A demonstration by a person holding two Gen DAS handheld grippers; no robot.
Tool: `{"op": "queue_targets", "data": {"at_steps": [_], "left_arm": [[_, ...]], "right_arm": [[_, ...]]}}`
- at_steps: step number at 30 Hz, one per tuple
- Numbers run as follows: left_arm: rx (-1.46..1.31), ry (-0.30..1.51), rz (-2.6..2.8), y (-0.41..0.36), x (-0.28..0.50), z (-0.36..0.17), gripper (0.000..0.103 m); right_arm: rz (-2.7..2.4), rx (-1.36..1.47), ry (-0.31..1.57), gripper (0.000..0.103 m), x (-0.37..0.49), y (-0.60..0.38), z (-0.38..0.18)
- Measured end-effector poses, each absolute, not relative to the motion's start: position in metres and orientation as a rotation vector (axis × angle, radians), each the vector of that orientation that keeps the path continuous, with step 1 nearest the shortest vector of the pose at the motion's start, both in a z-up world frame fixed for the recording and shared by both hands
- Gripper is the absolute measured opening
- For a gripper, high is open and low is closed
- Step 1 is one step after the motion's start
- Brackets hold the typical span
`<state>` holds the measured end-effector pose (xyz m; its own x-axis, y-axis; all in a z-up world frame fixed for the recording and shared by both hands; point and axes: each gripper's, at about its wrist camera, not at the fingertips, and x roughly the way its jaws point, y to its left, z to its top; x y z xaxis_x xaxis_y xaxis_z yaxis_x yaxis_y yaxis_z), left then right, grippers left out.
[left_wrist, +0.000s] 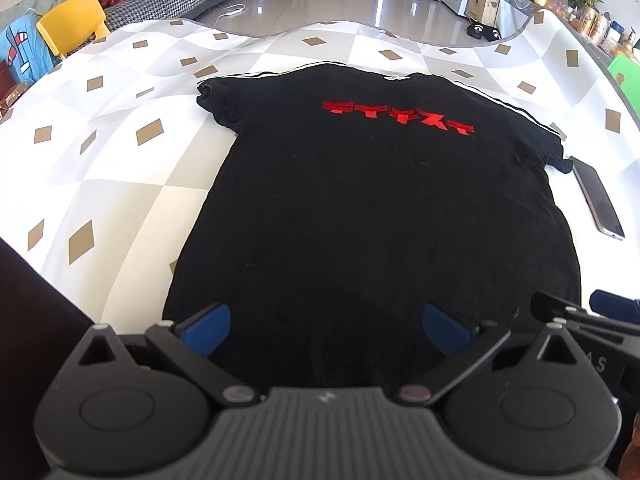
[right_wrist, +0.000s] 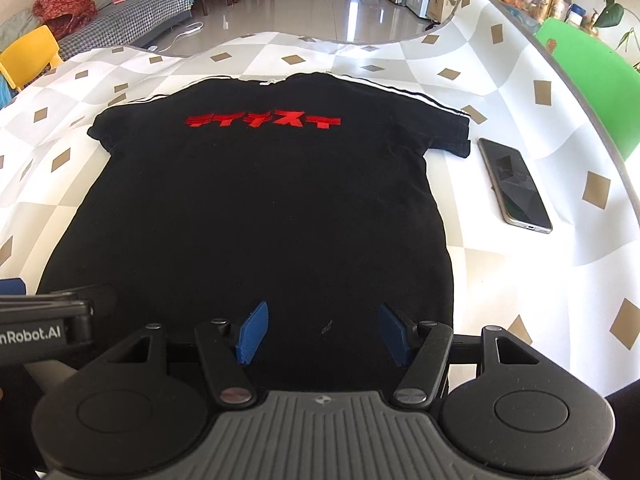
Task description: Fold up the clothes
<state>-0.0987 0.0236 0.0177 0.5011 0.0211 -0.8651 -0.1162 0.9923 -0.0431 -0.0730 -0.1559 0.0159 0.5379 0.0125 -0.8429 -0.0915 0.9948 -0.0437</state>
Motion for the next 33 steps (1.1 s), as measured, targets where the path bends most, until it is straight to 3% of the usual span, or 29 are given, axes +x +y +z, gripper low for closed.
{"op": "queue_targets", "data": {"at_steps": [33], "left_arm": [[-0.045,1.07,0.138,0.034,0.062,-0.005,0.103]], "right_arm": [[0.009,0.079,1.041,0.061,0.105,-0.237,-0.011]]}}
